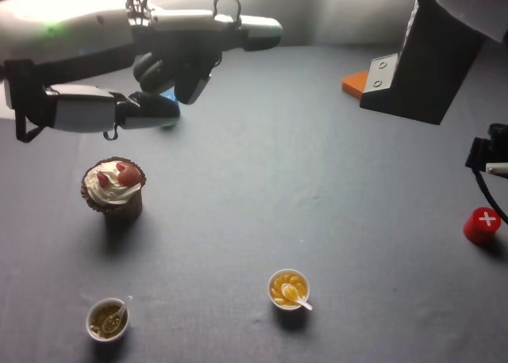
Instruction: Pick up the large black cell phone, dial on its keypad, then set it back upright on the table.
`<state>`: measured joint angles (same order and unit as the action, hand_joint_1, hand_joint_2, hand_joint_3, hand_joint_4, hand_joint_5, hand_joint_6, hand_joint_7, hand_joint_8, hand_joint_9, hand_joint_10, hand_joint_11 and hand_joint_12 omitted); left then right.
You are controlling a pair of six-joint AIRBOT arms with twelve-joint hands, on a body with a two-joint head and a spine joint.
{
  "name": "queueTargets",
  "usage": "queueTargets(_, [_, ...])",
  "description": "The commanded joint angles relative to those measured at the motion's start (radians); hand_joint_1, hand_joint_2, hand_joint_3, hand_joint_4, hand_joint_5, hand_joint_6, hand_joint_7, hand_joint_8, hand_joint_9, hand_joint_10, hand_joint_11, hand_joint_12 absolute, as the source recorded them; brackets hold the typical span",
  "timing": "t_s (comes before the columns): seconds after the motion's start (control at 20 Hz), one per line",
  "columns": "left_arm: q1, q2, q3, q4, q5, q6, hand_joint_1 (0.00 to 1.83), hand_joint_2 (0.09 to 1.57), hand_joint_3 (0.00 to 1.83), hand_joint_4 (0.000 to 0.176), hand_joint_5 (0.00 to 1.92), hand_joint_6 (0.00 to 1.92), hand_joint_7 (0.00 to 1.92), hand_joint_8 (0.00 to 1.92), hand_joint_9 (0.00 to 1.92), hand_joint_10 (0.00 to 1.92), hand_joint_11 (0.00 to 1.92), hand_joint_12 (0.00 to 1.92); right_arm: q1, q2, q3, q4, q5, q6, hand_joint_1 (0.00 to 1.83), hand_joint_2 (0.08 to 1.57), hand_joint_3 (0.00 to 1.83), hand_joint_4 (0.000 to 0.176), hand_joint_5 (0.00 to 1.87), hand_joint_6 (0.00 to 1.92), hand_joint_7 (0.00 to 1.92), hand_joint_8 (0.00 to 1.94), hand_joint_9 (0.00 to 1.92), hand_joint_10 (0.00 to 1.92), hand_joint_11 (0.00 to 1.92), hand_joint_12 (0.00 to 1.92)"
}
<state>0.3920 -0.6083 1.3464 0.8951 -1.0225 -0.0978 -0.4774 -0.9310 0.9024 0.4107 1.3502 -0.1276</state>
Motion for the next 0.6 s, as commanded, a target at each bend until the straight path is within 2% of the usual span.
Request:
queueTargets(0.0, [-0.018, -0.005, -0.001, -0.095, -0.070, 0.009, 1.31, 1.28, 0.00, 0.134, 0.12, 0.00, 0.65, 1.59, 0.89, 1.92, 0.86, 1.92, 0.008, 0.010, -0.009, -0.022, 0.139, 0.025, 1.37, 1.16, 0.00, 0.000, 0.85, 0.94, 0.83, 1.24, 0.88, 1.38, 0.96, 1.22])
queueTargets(0.05, [-0.007, -0.013, -0.001, -0.113, -0.067, 0.018, 1.31, 1.29, 0.00, 0.134, 0.10, 0.00, 0.64, 1.60, 0.83, 1.92, 0.74, 1.92, 0.008, 0.009, -0.020, -0.016, 0.139, 0.025, 1.37, 1.16, 0.00, 0.000, 0.84, 0.94, 0.84, 1.24, 0.88, 1.40, 0.96, 1.22])
queueTargets(0.1, [0.006, -0.021, -0.002, -0.137, -0.066, 0.033, 1.31, 1.29, 0.00, 0.133, 0.09, 0.00, 0.64, 1.60, 0.80, 1.92, 0.71, 1.92, 0.008, 0.006, -0.026, -0.016, 0.140, 0.025, 1.37, 1.16, 0.00, 0.000, 0.84, 0.93, 0.84, 1.23, 0.88, 1.39, 0.95, 1.22])
queueTargets(0.2, [0.040, -0.039, -0.002, -0.196, -0.065, 0.069, 1.31, 1.28, 0.00, 0.133, 0.08, 0.00, 0.65, 1.58, 0.84, 1.92, 0.85, 1.92, 0.008, -0.002, -0.033, -0.020, 0.141, 0.025, 1.37, 1.17, 0.00, 0.000, 0.82, 0.95, 0.83, 1.26, 0.87, 1.39, 0.96, 1.21])
queueTargets(0.3, [0.066, -0.054, -0.003, -0.233, -0.065, 0.091, 1.31, 1.27, 0.00, 0.133, 0.07, 0.01, 0.66, 1.56, 0.83, 1.92, 0.76, 1.92, 0.008, -0.011, -0.032, -0.039, 0.142, 0.025, 1.36, 1.18, 0.00, 0.000, 0.81, 0.97, 0.82, 1.29, 0.85, 1.41, 0.95, 1.20])
queueTargets(0.4, [0.083, -0.065, -0.009, -0.266, -0.065, 0.108, 1.31, 1.28, 0.00, 0.131, 0.06, 0.00, 0.66, 1.57, 0.83, 1.92, 0.81, 1.92, 0.008, -0.017, -0.030, -0.058, 0.142, 0.025, 1.37, 1.17, 0.00, 0.000, 0.83, 0.95, 0.83, 1.27, 0.88, 1.38, 0.97, 1.18])
queueTargets(0.45, [0.090, -0.069, -0.014, -0.283, -0.065, 0.120, 1.31, 1.27, 0.00, 0.130, 0.06, 0.00, 0.66, 1.56, 0.83, 1.92, 0.77, 1.92, 0.008, -0.020, -0.028, -0.067, 0.142, 0.025, 1.37, 1.16, 0.00, 0.000, 0.85, 0.93, 0.85, 1.24, 0.89, 1.36, 0.97, 1.18])
queueTargets(0.5, [0.097, -0.075, -0.019, -0.301, -0.065, 0.128, 1.31, 1.28, 0.00, 0.127, 0.05, 0.00, 0.65, 1.58, 0.82, 1.92, 0.57, 1.92, 0.008, -0.023, -0.026, -0.079, 0.142, 0.026, 1.37, 1.16, 0.00, 0.000, 0.85, 0.92, 0.84, 1.25, 0.89, 1.35, 0.97, 1.18])
queueTargets(0.55, [0.102, -0.081, -0.026, -0.319, -0.065, 0.136, 1.31, 1.28, 0.00, 0.133, 0.05, 0.00, 0.65, 1.59, 0.80, 1.92, 0.56, 1.92, 0.008, -0.027, -0.024, -0.088, 0.144, 0.026, 1.37, 1.15, 0.00, 0.000, 0.87, 0.87, 0.84, 1.26, 0.89, 1.34, 0.99, 1.15])
